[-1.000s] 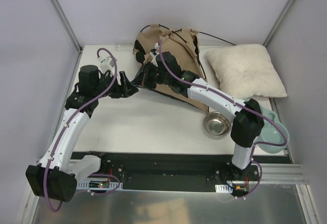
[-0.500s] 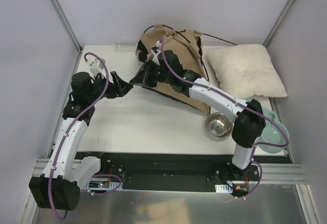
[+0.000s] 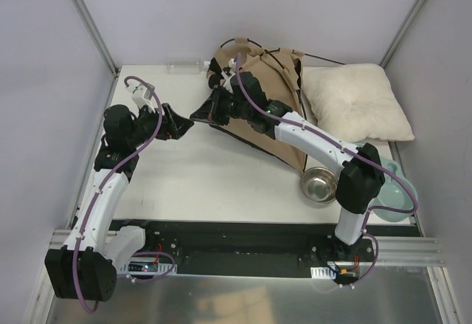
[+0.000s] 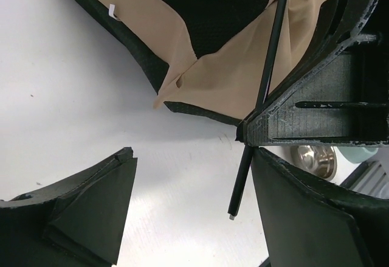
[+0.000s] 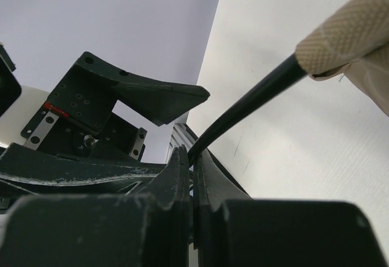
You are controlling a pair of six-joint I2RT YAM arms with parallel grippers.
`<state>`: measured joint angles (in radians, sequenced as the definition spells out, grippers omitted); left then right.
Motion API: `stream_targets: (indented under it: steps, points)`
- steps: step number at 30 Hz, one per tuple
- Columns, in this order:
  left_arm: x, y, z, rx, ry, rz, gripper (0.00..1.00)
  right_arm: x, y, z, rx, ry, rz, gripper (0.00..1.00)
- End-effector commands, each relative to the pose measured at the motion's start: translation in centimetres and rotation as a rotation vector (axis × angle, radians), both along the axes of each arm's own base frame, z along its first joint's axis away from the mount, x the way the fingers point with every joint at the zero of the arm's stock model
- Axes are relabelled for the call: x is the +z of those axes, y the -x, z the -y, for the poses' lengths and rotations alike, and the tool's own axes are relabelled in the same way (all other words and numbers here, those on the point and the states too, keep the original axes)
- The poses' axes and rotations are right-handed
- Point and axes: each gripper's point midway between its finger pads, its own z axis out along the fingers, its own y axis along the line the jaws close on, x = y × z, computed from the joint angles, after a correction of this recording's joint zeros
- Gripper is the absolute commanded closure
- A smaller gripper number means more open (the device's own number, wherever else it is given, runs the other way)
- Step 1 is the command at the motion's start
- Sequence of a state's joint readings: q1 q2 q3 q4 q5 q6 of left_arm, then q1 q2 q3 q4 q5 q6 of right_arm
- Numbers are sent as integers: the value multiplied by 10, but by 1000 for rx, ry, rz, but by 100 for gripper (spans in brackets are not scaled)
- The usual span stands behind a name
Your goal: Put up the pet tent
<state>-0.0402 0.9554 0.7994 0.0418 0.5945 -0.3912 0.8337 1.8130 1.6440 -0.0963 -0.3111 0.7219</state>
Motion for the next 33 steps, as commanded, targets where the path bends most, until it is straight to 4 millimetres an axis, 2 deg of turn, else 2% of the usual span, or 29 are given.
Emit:
stream_targets:
  steps: [1, 6, 9, 12, 15, 20, 26, 29, 33]
  points:
    - [41, 2, -20, 65, -76, 157, 23, 55, 11, 10, 8, -69, 96, 100]
    - [58, 6, -35, 175, -87, 187, 23, 34, 9, 9, 20, -24, 80, 100]
    - [59, 2, -43, 224, -99, 175, 23, 34, 15, 7, 66, -33, 87, 100]
    - [43, -4, -41, 206, -108, 114, 23, 49, 29, 3, 154, -79, 123, 100]
    - [23, -10, -36, 179, -91, 38, 24, 73, 47, 3, 253, -141, 171, 100]
    - [6, -11, -14, 24, -62, 12, 24, 101, 70, 7, 379, -219, 217, 100]
    - [-4, 9, 19, -250, -13, 38, 27, 118, 75, 8, 445, -319, 215, 100]
    - [-17, 14, 21, -287, -20, 58, 28, 123, 73, 8, 455, -343, 210, 100]
    - [-26, 8, 18, -253, -26, 97, 28, 127, 70, 8, 450, -355, 207, 100]
